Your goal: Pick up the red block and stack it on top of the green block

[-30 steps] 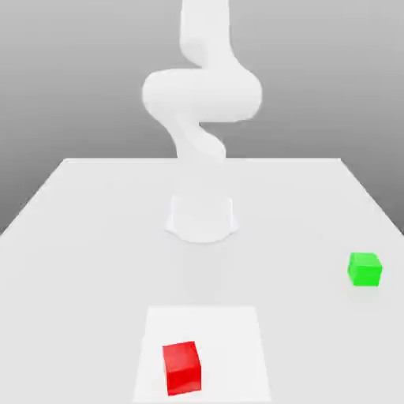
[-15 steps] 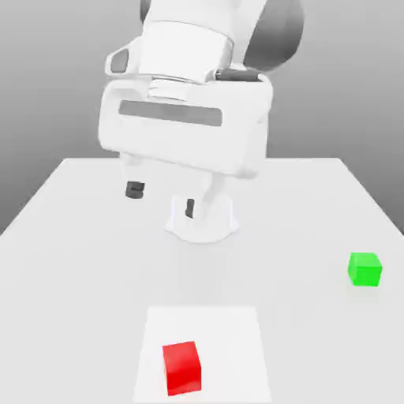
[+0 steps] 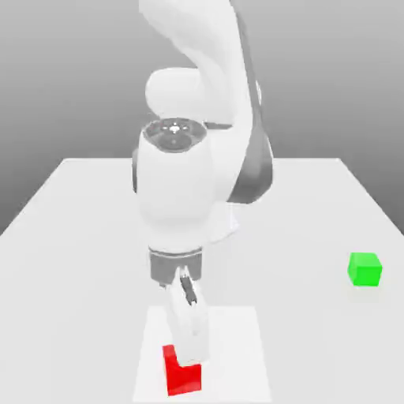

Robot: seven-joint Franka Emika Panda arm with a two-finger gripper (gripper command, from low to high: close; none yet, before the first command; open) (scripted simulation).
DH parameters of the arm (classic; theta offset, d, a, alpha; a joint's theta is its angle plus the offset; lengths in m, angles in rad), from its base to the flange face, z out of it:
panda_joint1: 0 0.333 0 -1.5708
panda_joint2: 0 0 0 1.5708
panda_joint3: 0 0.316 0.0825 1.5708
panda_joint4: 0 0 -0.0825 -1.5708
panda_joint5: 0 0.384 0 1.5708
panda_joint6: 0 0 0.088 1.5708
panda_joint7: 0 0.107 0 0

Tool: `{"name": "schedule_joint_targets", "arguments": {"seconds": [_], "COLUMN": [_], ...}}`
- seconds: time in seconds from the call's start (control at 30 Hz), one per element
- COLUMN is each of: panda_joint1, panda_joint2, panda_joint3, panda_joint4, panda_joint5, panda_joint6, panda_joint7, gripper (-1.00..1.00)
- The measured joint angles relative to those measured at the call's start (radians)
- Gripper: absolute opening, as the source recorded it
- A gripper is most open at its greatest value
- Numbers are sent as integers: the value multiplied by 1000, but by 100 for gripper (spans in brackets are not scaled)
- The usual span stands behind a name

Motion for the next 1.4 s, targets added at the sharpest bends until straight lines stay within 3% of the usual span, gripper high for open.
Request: {"name": "schedule_joint_targets", "arguments": {"seconds": [0.07, 0.1, 0.33, 0.57, 0.67, 0.77, 1.03, 1.4], "panda_joint1": [30, 41, 41, 39, 120, 299, 652, 660], "panda_joint2": [72, 96, 95, -113, -175, -242, -369, -310], "panda_joint3": [-38, -52, -51, 74, 175, 277, 423, 476], "panda_joint4": [11, 15, 15, -33, -67, -106, -216, -237], "panda_joint5": [-39, -51, -50, 88, 143, 212, 319, 189], "panda_joint6": [57, 76, 79, -72, -90, -107, -120, -42], "panda_joint7": [32, 41, 41, -72, -130, -203, -340, -261], "gripper": [0, -100, -100, -100, -100, -100, -100, -100]}}
